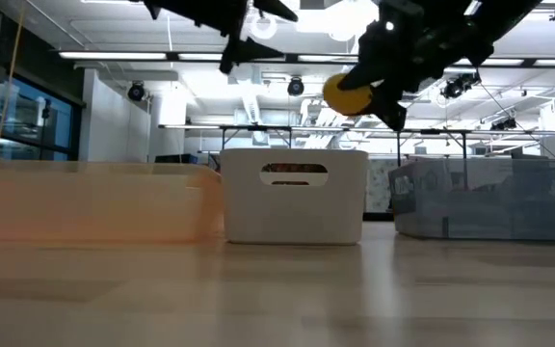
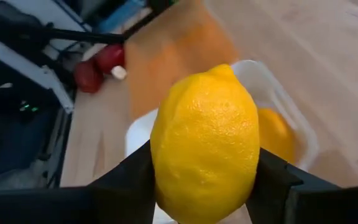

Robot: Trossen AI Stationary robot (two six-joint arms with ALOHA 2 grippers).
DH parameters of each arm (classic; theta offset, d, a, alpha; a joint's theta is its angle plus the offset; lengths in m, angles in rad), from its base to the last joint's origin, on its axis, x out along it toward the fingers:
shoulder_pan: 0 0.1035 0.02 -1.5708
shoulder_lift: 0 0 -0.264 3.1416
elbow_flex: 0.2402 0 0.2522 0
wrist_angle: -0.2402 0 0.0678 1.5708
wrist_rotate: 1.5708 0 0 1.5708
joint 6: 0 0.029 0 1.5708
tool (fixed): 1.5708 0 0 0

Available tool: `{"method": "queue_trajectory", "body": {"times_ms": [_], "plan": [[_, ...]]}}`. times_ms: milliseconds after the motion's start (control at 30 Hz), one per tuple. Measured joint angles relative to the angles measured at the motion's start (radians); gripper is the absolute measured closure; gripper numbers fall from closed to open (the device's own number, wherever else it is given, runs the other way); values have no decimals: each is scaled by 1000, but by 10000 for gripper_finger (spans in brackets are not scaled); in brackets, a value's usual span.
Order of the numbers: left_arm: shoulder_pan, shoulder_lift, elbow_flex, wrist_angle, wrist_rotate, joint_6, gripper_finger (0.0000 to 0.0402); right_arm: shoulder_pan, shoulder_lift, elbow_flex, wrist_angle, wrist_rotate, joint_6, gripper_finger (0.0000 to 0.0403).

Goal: Sort produce into baskets
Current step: Put the yellow lemon into the white bin

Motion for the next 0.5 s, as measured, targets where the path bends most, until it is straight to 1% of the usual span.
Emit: {"method": "queue_trajectory", "body": {"times_ms": [133,267,400,500], "plan": [[34,-75,1,6,-38,27,106,55,82,31,15,47,2,210],[77,-151,1,-30,-57,73,106,72,185,94,-7,55,-2,182],[92,-244,1,-118,-47,118,106,72,271,202,-97,54,-41,148],[93,-318,1,-239,-46,176,106,67,309,317,-261,53,-100,131]]}}
